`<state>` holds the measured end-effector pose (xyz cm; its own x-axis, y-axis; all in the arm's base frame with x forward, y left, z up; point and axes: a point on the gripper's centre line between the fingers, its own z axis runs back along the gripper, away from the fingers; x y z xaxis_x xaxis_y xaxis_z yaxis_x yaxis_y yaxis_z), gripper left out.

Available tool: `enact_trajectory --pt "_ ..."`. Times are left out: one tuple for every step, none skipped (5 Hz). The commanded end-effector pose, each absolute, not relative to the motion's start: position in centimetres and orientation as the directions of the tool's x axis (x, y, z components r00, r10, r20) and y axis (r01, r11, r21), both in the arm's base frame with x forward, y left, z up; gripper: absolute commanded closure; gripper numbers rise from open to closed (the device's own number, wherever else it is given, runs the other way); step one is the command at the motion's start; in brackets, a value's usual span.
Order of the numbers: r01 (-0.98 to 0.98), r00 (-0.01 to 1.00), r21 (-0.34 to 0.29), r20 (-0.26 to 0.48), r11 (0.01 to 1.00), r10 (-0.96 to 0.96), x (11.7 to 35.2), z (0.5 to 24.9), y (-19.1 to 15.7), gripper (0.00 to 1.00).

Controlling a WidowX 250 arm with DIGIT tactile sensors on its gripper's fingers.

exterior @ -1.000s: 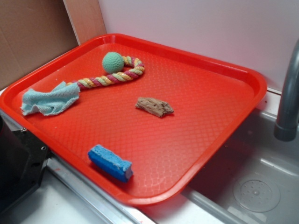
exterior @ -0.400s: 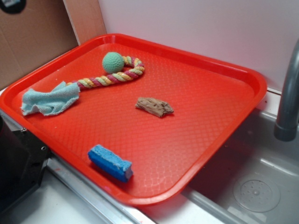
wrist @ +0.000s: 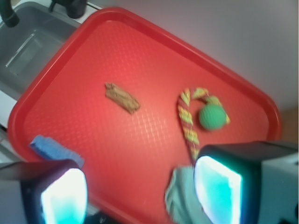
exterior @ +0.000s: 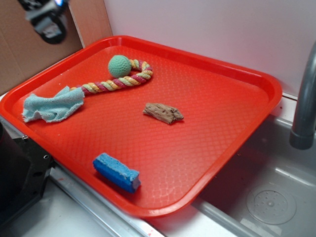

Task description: Grab the wood chip.

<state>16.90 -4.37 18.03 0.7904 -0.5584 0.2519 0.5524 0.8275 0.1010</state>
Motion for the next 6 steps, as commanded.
enact_trajectory --pt "0.793 0.561 0.061 0.319 0.607 -0.764 21.4 14.2 -6.3 0.0" --pt "0.839 0.506 0.037 0.308 0.542 -0.805 23.0 12.2 -6.6 0.0" --pt "0.902 0.413 -0.02 0.323 0.43 -0.851 23.7 9.8 -7.0 0.0" --pt "0.917 0.39 -0.033 0.29 0.398 -0.874 23.8 7.3 -7.2 0.0" --pt "0.905 0.415 0.005 0.206 0.425 -0.886 24.5 5.3 -7.4 0.0" --pt "0.923 0.378 -0.018 0.216 0.384 -0.9 24.5 4.0 -7.6 0.0"
